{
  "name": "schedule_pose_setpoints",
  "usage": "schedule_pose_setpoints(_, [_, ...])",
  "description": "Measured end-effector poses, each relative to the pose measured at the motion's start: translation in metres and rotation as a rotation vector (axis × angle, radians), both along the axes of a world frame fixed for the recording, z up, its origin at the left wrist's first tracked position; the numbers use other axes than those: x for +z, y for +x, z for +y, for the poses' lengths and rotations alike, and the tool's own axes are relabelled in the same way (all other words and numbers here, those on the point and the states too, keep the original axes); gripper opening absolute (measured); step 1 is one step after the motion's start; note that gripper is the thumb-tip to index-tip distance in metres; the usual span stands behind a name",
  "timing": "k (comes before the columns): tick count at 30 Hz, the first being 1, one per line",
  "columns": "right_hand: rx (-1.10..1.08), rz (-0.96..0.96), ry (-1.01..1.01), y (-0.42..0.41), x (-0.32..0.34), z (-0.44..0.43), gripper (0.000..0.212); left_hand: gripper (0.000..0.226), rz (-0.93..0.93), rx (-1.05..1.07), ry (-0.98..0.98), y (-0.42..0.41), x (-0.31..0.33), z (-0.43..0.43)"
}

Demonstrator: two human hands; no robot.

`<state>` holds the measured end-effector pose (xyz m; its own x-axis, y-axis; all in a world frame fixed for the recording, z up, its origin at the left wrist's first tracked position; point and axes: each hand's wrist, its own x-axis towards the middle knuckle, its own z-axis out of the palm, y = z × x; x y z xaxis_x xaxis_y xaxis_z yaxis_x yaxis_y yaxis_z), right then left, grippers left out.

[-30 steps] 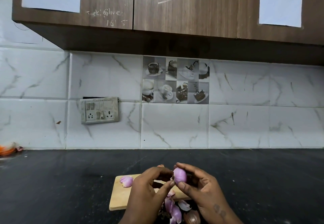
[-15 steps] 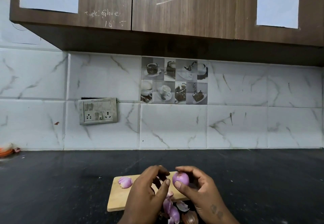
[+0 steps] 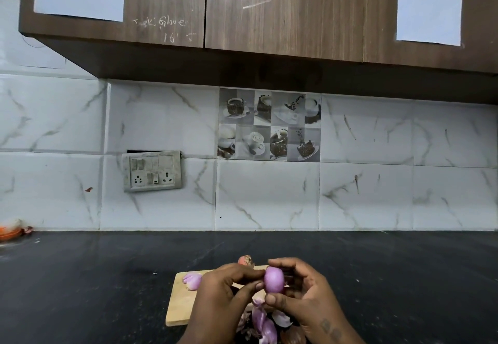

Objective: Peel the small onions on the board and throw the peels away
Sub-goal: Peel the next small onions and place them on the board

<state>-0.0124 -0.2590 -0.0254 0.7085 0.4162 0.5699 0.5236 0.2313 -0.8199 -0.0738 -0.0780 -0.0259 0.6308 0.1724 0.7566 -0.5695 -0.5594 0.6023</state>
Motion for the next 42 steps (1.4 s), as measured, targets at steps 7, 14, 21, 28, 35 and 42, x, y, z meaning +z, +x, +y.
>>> schedule_pose_setpoints(7, [-0.054, -0.031, -0.020, -0.001, 0.001, -0.002, 0.046, 0.053, -0.022, 0.066, 0.095, 0.003, -0.004, 0.002])
schedule_pose_setpoints(14, [-0.046, 0.026, -0.018, -0.006, 0.004, 0.004, 0.057, 0.029, -0.211, 0.184, 0.230, 0.003, -0.005, 0.003])
schedule_pose_setpoints(21, [0.147, 0.175, 0.008, -0.014, 0.005, 0.001, 0.048, 0.021, -0.312, 0.191, 0.254, 0.000, -0.004, 0.004])
schedule_pose_setpoints(28, [0.070, 0.124, 0.007, -0.003, 0.000, 0.001, 0.056, 0.027, -0.201, 0.169, 0.229, 0.001, -0.007, 0.003])
schedule_pose_setpoints(35, [0.043, 0.140, 0.035, -0.005, 0.002, 0.001, 0.065, 0.031, -0.086, 0.149, 0.227, -0.003, -0.006, -0.001])
schedule_pose_setpoints(42, [0.018, 0.073, -0.038, -0.004, 0.000, -0.001, 0.034, 0.023, 0.025, 0.145, 0.166, -0.005, -0.003, -0.005])
